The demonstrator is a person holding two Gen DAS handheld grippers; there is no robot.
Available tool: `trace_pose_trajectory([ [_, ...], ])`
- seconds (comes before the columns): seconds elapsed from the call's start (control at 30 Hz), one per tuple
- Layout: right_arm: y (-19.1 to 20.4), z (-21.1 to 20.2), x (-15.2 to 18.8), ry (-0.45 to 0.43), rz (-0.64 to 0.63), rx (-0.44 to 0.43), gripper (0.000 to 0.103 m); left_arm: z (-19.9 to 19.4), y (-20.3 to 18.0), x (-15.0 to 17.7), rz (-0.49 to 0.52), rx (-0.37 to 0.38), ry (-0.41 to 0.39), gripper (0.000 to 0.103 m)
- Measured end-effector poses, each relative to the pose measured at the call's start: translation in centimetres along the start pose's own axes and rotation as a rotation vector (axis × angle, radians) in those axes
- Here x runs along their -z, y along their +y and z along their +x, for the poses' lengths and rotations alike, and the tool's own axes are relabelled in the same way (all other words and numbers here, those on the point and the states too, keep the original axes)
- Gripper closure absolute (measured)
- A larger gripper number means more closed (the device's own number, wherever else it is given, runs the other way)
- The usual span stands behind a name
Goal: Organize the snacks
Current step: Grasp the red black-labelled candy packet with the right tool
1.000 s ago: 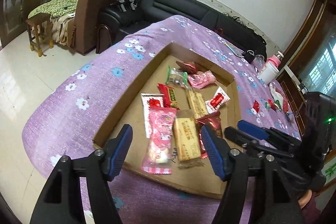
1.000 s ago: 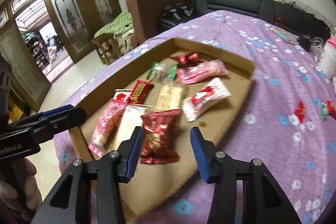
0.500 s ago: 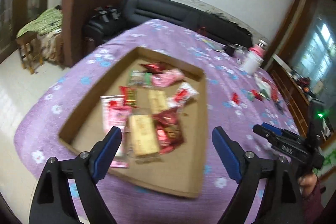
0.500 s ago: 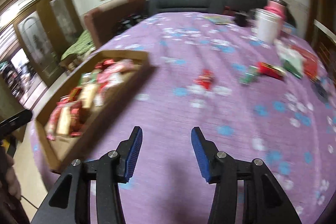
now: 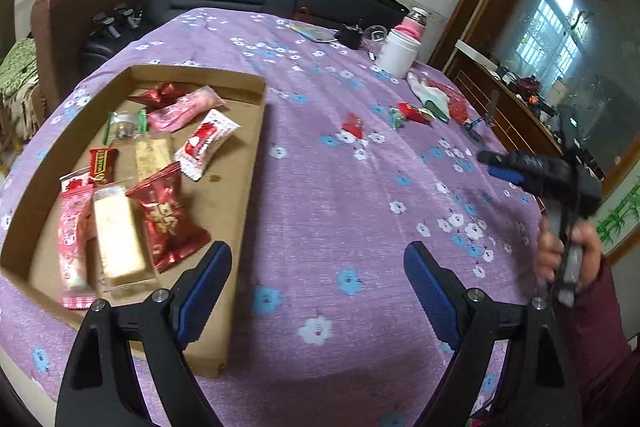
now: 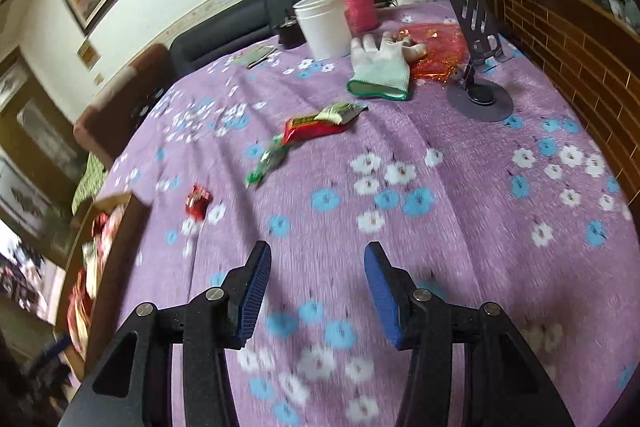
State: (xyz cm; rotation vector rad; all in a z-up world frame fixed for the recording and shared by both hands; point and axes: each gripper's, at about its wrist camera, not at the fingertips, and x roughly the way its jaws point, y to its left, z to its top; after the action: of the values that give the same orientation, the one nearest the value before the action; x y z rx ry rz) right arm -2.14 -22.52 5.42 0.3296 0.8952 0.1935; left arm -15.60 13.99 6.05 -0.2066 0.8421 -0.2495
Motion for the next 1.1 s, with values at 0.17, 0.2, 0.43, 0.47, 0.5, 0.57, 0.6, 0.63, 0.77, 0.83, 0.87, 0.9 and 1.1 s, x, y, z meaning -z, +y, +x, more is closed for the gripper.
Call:
trace_pose_trajectory([
  [0.17, 0.3, 3.6, -3.3, 0.002, 0.071, -0.039, 0.051, -0.2, 0.5, 0.0, 0.000, 0.011, -0.016, 0.016],
  [0.2, 0.3, 4.5, -4.0, 0.005, 0.096, -0.054, 0.051, -0.3, 0.5, 0.0, 0.001, 0.014, -0.024, 0.016],
  [0.43, 0.3, 11.1, -8.9, 0.067, 0.281, -0.075, 0.051, 0.9, 1.0, -0.7, -0.001, 0.041, -0.013, 0.016],
  [0.47, 0.4, 11.7, -9.3, 0.072, 0.296, -0.063, 0.051, 1.1, 1.0, -0.8, 0.006, 0.045, -0.009, 0.016],
  [0.5, 0.4, 12.4, -9.8, 0.074, 0.313, -0.043, 0.051, 1.1, 0.9, -0.7, 0.011, 0.046, -0.006, 0.016],
  [0.57, 0.9, 13.8, -10.8, 0.072, 0.330, 0.007, 0.051, 1.3, 0.8, -0.9, 0.029, 0.049, -0.002, 0.016],
  [0.6, 1.0, 14.2, -11.1, 0.073, 0.329, 0.025, 0.051, 1.4, 0.7, -0.9, 0.037, 0.050, 0.000, 0.016],
  [0.63, 1.3, 14.7, -11.3, 0.074, 0.330, 0.046, 0.051, 1.5, 0.6, -0.9, 0.045, 0.049, 0.004, 0.016],
  [0.77, 2.6, 15.3, -11.3, 0.080, 0.258, 0.091, 0.079, 2.0, 0.7, -1.0, 0.049, 0.054, 0.016, 0.016],
  [0.83, 2.6, 15.0, -10.9, 0.084, 0.233, 0.080, 0.083, 2.2, 0.9, -1.1, 0.040, 0.060, 0.021, 0.016],
  [0.87, 2.6, 14.7, -10.6, 0.091, 0.219, 0.075, 0.084, 2.3, 0.9, -1.2, 0.034, 0.063, 0.025, 0.016],
  [0.9, 2.5, 14.2, -10.1, 0.101, 0.213, 0.063, 0.084, 2.3, 0.9, -1.3, 0.031, 0.064, 0.027, 0.016],
  [1.1, 2.4, 10.3, -5.8, 0.135, 0.136, 0.069, 0.084, 1.5, -0.1, -2.4, 0.041, 0.083, 0.000, 0.016],
])
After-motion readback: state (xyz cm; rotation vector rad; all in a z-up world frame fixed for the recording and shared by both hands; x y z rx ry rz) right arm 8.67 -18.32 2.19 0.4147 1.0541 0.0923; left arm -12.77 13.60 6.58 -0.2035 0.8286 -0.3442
